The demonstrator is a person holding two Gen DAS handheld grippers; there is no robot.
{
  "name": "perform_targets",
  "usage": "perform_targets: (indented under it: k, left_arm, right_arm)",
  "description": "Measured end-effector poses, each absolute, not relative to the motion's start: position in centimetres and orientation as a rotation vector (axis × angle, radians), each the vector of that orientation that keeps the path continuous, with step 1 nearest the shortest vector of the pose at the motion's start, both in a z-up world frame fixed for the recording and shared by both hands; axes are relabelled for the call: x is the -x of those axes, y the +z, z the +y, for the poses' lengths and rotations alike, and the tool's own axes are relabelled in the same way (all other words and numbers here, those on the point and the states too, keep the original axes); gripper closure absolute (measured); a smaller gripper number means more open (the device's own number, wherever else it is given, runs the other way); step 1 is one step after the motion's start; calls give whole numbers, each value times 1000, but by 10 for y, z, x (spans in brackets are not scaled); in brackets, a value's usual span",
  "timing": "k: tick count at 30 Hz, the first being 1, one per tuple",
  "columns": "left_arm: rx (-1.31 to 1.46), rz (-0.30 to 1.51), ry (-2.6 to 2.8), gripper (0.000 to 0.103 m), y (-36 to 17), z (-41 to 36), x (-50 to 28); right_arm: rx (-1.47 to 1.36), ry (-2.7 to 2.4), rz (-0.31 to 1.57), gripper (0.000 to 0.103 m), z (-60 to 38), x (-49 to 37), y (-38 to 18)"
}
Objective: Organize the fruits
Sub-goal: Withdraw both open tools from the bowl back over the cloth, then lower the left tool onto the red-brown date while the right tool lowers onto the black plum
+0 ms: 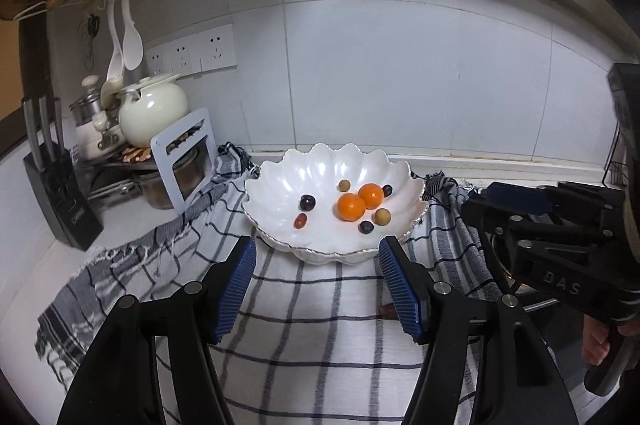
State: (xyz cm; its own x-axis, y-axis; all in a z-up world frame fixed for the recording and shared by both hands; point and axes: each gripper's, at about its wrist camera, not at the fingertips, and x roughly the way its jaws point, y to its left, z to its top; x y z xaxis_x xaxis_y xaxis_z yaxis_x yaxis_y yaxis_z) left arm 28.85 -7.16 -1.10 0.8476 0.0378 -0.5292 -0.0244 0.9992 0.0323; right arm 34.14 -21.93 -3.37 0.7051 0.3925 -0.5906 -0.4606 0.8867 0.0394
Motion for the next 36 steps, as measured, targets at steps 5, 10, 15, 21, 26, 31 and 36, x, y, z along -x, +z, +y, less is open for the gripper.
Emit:
perform_targets:
  k: [5, 10, 15, 21, 26, 31, 36]
  left_arm:
    - [-14, 564, 59, 40, -26, -85, -284]
    - [-16, 595, 85, 40, -43, -101, -283]
    - [-21, 629, 103, 40, -63, -114, -284]
    - [0, 667, 122, 43, -83, -118, -293]
    - [14, 708, 130, 46, -102, -125, -304]
    - [25, 747, 135, 51, -121, -135, -319]
    - [41, 773, 143, 55, -132, -139, -331]
  right_arm:
    - [129, 531, 666, 68, -224, -352, -47]
    - [158, 570, 693, 68, -225, -362, -62]
    - [179, 620, 727, 68, -223, -370, -79]
    - [209, 664, 768, 68, -215, -380, -101]
    - [226, 684, 804, 68, -209, -391, -117]
    - [248, 717, 851, 68, -203, -406, -132]
    - [274, 727, 872, 68, -200, -415, -141]
